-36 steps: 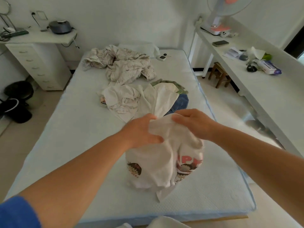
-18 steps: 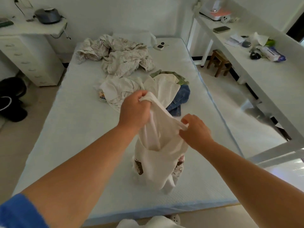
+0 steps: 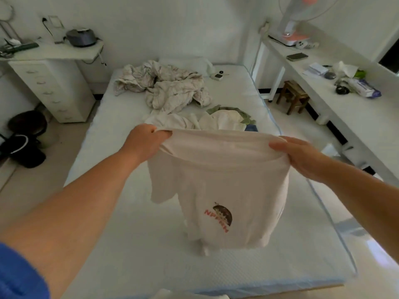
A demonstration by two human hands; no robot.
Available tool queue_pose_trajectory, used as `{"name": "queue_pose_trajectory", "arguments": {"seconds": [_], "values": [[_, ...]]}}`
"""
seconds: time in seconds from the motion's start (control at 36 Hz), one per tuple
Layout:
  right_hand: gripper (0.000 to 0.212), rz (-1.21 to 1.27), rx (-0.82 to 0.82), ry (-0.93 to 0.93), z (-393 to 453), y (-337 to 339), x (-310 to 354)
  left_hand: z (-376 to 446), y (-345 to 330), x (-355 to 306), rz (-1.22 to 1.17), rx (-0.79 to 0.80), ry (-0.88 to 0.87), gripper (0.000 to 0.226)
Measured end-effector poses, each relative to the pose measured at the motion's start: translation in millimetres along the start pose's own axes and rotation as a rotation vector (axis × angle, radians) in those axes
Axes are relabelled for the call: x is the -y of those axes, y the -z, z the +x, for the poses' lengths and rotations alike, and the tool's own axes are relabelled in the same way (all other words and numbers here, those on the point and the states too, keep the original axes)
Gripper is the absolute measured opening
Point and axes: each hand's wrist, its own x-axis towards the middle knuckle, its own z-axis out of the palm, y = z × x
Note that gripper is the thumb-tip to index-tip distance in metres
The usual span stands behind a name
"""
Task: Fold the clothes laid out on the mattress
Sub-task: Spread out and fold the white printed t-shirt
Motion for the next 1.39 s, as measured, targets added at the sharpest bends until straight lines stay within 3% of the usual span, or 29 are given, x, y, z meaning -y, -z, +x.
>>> {"name": "queue_pose_trajectory", "arguments": {"seconds": [0.06,0.17,0.25,0.31,0.36,0.39,0.42,0.47,0.53,0.56,0.61,0.69,0.81,0.92,0.97,1.08,1.19,1.28,1.33,1.39], "values": [[0.034,-0.060,0.083,-0.036,-3,10,17,4,11,-6,-0.134,0.111,0.056,0.032],[0.036,-0.590,-0.035,-0.017,-8,18,30,4,27,-14,-0.202,0.397,0.017,0.079],[0.035,-0.577,0.010,-0.059,-12,21,28,7,29,-12,-0.250,0.533,-0.045,0.094],[0.033,-0.550,0.051,-0.096,-17,23,24,10,32,-9,-0.289,0.639,-0.056,0.081],[0.027,-0.568,0.006,-0.103,-21,24,21,13,34,-8,-0.323,0.716,-0.069,0.037],[0.022,-0.594,-0.065,-0.077,-22,25,20,14,36,-8,-0.328,0.723,-0.065,0.014],[0.018,-0.636,-0.150,-0.037,-22,26,20,16,36,-6,-0.319,0.708,-0.062,0.006],[0.012,-0.714,-0.299,0.033,-24,27,19,23,37,-2,-0.296,0.661,-0.062,0.022],[0.013,-0.711,-0.444,0.091,-28,24,16,24,34,0,-0.203,0.534,-0.100,0.017],[0.016,-0.684,-0.509,0.121,-29,21,12,26,30,2,-0.112,0.447,-0.130,0.012],[0.021,-0.627,-0.581,0.160,-30,12,-1,31,17,11,0.129,0.267,-0.176,0.024],[0.021,-0.410,-0.530,0.114,-27,0,-21,31,-6,28,0.254,0.149,-0.129,0.045],[0.024,-0.249,-0.371,0.045,-29,-3,-40,32,-26,40,0.149,0.094,-0.015,0.049],[0.026,0.092,-0.308,0.006,-35,2,-53,33,-37,42,0.015,0.118,0.052,0.052],[0.021,0.145,-0.341,-0.022,-38,5,-59,35,-40,43,-0.029,0.124,0.075,0.053],[0.025,-0.298,-0.309,-0.081,-47,16,-70,44,-42,45,0.012,0.184,0.049,0.057],[0.043,-0.664,-0.117,-0.257,-61,28,-77,55,-39,48,0.020,0.427,0.005,0.049],[0.041,-0.735,-0.024,-0.334,-71,34,-86,60,-39,41,0.010,0.607,-0.040,0.042],[0.034,-0.783,-0.099,-0.321,-74,36,-93,66,-42,33,0.008,0.642,-0.091,0.032],[0.024,-0.871,-0.343,-0.256,-72,36,-95,72,-42,21,-0.034,0.620,-0.128,0.020]]}}
